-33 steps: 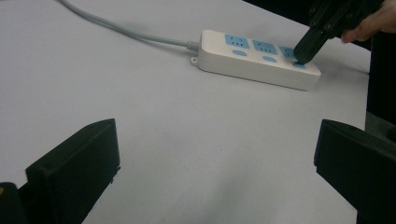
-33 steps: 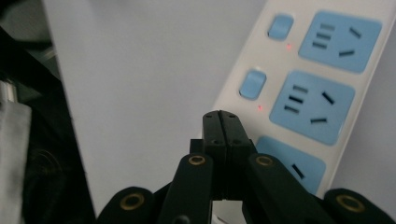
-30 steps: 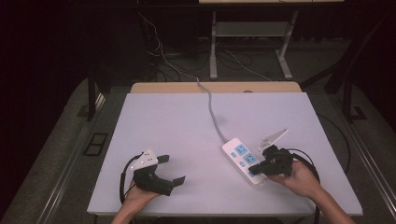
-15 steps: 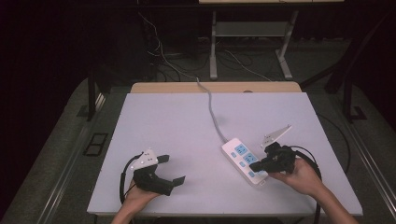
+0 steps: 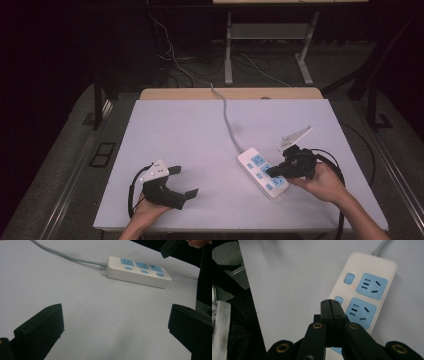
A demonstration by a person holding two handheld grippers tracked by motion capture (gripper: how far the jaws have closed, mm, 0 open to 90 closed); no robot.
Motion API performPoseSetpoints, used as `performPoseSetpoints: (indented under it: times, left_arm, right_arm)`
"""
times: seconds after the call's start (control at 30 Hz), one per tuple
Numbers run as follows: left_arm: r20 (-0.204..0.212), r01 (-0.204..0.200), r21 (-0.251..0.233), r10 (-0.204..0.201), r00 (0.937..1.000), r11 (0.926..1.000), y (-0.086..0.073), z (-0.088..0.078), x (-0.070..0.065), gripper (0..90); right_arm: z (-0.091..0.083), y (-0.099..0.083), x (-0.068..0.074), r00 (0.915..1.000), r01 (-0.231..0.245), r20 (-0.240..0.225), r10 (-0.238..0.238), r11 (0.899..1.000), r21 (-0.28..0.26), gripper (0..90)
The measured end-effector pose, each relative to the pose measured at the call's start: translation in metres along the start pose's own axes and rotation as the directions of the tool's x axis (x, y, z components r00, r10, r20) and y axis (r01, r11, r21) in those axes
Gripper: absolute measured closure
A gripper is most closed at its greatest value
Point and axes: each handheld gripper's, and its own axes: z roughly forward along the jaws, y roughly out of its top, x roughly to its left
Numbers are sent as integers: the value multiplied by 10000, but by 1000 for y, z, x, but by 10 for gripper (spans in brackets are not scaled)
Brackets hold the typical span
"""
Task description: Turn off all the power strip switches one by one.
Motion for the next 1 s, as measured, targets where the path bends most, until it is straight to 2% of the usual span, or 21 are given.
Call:
performPoseSetpoints:
  times: [0.57,1.0]
  left_arm:
    - [16,-12,17,12,10000,10000,0,0,0,0]
    - [37,-3,-11,3,10000,10000,0,0,1,0]
  right_arm:
    - [6,24,-1,9996,265,80,-267,9993,275,900]
    - [18,30,-5,9994,323,72,-327,9981,518,900]
